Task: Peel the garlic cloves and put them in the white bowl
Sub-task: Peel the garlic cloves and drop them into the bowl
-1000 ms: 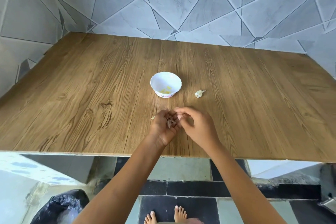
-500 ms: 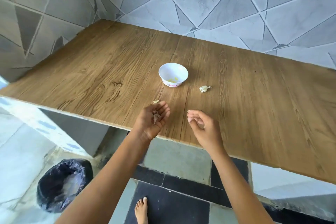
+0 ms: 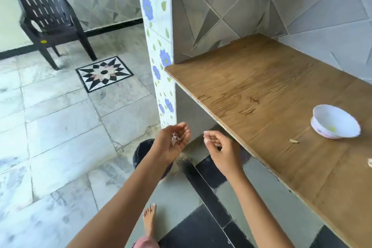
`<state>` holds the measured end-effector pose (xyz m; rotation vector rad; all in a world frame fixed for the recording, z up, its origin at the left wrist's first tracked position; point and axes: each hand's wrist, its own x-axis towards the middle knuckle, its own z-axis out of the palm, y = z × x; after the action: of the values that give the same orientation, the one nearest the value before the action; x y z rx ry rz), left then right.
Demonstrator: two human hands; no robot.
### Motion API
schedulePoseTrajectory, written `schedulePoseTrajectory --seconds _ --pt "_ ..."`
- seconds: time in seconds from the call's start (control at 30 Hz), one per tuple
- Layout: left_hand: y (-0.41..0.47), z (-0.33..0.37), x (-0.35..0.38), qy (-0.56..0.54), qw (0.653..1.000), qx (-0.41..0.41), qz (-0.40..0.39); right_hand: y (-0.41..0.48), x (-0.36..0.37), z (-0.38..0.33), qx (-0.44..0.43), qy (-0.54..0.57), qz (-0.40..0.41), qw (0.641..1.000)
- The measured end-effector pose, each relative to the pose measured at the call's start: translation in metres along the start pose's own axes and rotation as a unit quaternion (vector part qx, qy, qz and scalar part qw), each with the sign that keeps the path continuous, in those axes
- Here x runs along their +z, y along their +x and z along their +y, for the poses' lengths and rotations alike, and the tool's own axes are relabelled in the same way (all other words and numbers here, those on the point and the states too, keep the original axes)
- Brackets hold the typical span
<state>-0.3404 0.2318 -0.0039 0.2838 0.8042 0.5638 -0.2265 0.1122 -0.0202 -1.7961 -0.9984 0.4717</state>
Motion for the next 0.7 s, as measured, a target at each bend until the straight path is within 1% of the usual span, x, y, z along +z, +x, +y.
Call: schedulePoseTrajectory --seconds 0.1,0.17,0.37,0.47,0.53,0.63,0.7 --pt "0.024 0.043 -0.04 -0.011 0.999 0.014 0.043 0.033 0.063 0.001 0.012 0.003 -0.049 0.999" --pt "0.048 0.072 -0.065 -0.017 0.997 0.009 0.07 0.059 0.107 0.005 0.028 -0.005 -0.073 0.997" --pt "0.153 0.141 -0.141 0.025 0.986 -0.032 0.16 0.131 0.231 0.048 0.118 -0.029 -0.104 0.987" --pt "0.223 0.151 -0.189 0.072 0.976 -0.071 0.192 0.161 0.283 0.088 0.146 -0.036 -0.114 0.982" --pt "0.278 0.146 -0.225 0.092 0.966 -0.086 0.224 0.177 0.317 0.13 0.163 -0.045 -0.117 0.979" --pt "0.363 0.126 -0.286 0.117 0.943 -0.087 0.301 0.193 0.367 0.206 0.186 -0.067 -0.138 0.971" --pt "0.425 0.101 -0.332 0.138 0.925 -0.08 0.344 0.198 0.402 0.27 0.203 -0.079 -0.147 0.965"
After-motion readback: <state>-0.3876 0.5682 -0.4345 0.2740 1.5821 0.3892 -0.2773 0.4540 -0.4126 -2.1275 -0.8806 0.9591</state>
